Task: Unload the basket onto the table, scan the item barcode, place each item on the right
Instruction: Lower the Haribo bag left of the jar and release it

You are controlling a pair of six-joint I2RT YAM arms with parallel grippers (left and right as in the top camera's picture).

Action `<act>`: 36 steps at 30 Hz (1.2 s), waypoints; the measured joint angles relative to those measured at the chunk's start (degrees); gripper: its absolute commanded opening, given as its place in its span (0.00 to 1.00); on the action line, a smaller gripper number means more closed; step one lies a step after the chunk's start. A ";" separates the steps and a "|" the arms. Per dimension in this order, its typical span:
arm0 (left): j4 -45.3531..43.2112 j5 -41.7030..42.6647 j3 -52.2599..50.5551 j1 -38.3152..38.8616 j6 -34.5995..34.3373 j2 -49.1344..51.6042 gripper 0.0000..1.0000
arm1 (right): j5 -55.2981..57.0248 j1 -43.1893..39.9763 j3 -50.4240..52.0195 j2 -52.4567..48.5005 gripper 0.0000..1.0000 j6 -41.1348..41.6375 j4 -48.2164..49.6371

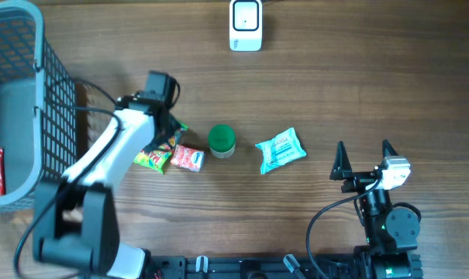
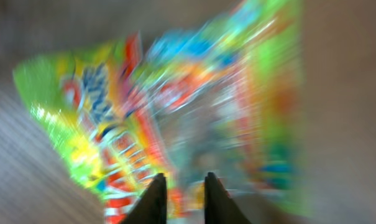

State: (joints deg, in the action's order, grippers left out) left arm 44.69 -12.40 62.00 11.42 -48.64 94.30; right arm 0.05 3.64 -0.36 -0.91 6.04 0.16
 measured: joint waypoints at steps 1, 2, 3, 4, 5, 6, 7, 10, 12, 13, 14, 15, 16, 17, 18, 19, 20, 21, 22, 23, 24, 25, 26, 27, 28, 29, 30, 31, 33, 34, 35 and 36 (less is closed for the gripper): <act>-1.16 -0.20 1.05 0.00 -0.04 -1.88 0.13 | 0.00 0.00 0.02 0.00 1.00 0.00 0.00; -1.92 -0.39 1.97 0.00 -0.04 -3.61 0.12 | 0.00 0.00 0.00 0.00 1.00 0.00 0.00; -2.29 -0.52 2.49 0.00 -0.07 -4.55 0.12 | 0.00 0.00 0.02 0.00 1.00 0.00 0.00; -2.45 -0.68 2.93 0.00 -0.04 -5.20 0.11 | -0.02 0.00 0.00 0.00 1.00 0.00 0.00; -2.49 -0.94 3.23 0.00 0.00 -5.42 0.09 | 0.00 0.00 0.00 0.00 1.00 0.00 0.00; -2.21 -1.18 3.28 0.00 0.02 -4.90 0.06 | 0.00 0.00 0.00 0.00 1.00 0.00 0.00; -1.75 -1.25 3.26 0.00 -0.02 -3.98 0.04 | 0.00 0.00 0.00 0.00 1.00 0.00 0.00; -0.07 -1.44 3.26 0.00 0.09 0.68 0.04 | 0.00 0.00 0.02 0.00 1.00 0.00 0.00; 1.75 -1.44 3.19 0.00 0.11 4.44 0.04 | 0.00 0.00 0.02 0.00 1.00 0.00 0.00; 2.78 -1.44 3.08 0.00 0.13 6.32 0.04 | 0.00 0.00 0.02 0.00 1.00 0.00 0.00; 3.56 -1.44 3.04 0.00 0.11 7.52 0.04 | 0.00 0.00 0.00 0.00 1.00 0.00 0.00; 4.15 -1.46 2.99 0.00 0.13 8.66 0.04 | 0.00 0.00 0.00 0.00 1.00 0.00 0.00; 4.55 -1.49 2.99 0.00 0.13 9.25 0.04 | 0.00 0.00 0.02 0.00 1.00 0.00 0.00; 4.68 -1.49 2.99 0.00 0.13 9.38 0.04 | 0.00 0.00 0.00 0.00 1.00 0.00 0.00; 4.63 -1.49 2.99 0.00 0.13 9.35 0.04 | 0.00 0.00 0.02 0.00 1.00 0.00 0.00; 4.55 -1.51 2.99 0.00 0.13 9.35 0.04 | 0.00 0.00 0.00 0.00 1.00 0.00 0.00; 4.42 -1.49 2.99 0.00 0.13 9.31 0.04 | 0.00 0.00 0.00 0.00 1.00 0.00 0.00; 4.31 -1.49 2.99 0.00 0.13 9.27 0.04 | 0.00 0.00 0.00 0.00 1.00 0.00 0.00; 4.20 -1.49 2.99 0.00 0.13 9.05 0.04 | -0.02 0.00 0.00 0.00 0.99 0.00 0.00; 4.15 -1.49 3.02 0.00 0.15 8.81 0.04 | -0.02 0.00 0.00 0.00 1.00 0.00 0.00; 4.20 -1.46 3.15 0.00 0.37 8.24 0.04 | -0.02 0.00 0.02 0.00 1.00 0.00 0.00; 4.17 -1.46 3.41 0.00 0.63 7.67 0.04 | 0.00 0.00 0.00 0.00 1.00 0.00 0.00; 4.57 -1.44 4.28 0.00 1.22 6.60 0.08 | 0.00 0.00 0.02 0.00 1.00 0.00 0.00; 5.25 -1.46 5.73 0.00 1.77 5.40 0.25 | 0.00 0.00 0.00 0.00 1.00 0.00 0.00; 6.08 -1.46 7.80 0.00 2.51 3.98 0.45 | 0.00 0.00 0.00 0.00 1.00 0.00 0.00; 7.06 -1.46 10.40 0.00 3.56 2.27 0.67 | 0.00 0.00 0.00 0.00 1.00 0.00 0.00; 7.96 -1.55 12.63 0.00 4.55 0.83 0.78 | -0.02 0.00 0.00 0.00 1.00 0.00 0.00; 9.05 -1.81 15.69 0.00 5.11 -1.01 0.97 | 0.00 0.00 0.00 0.00 1.00 0.00 0.00; 10.84 -2.84 21.38 0.00 6.43 -4.83 1.00 | 0.00 0.00 0.00 0.00 1.00 0.00 0.00; 11.69 -3.76 24.35 0.00 6.91 -7.08 1.00 | 0.00 0.00 0.00 0.00 1.00 0.00 0.00; 12.17 -5.03 26.91 -0.07 7.48 -9.18 1.00 | 0.00 0.00 0.00 0.00 1.00 0.00 0.00; 12.28 -5.95 28.65 -0.24 7.93 -10.99 1.00 | 0.00 0.00 0.00 0.00 1.00 0.00 0.00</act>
State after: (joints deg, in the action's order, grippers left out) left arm 56.97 -18.35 90.65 11.18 -40.71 83.31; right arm 0.05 3.64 -0.36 -0.91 6.04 0.16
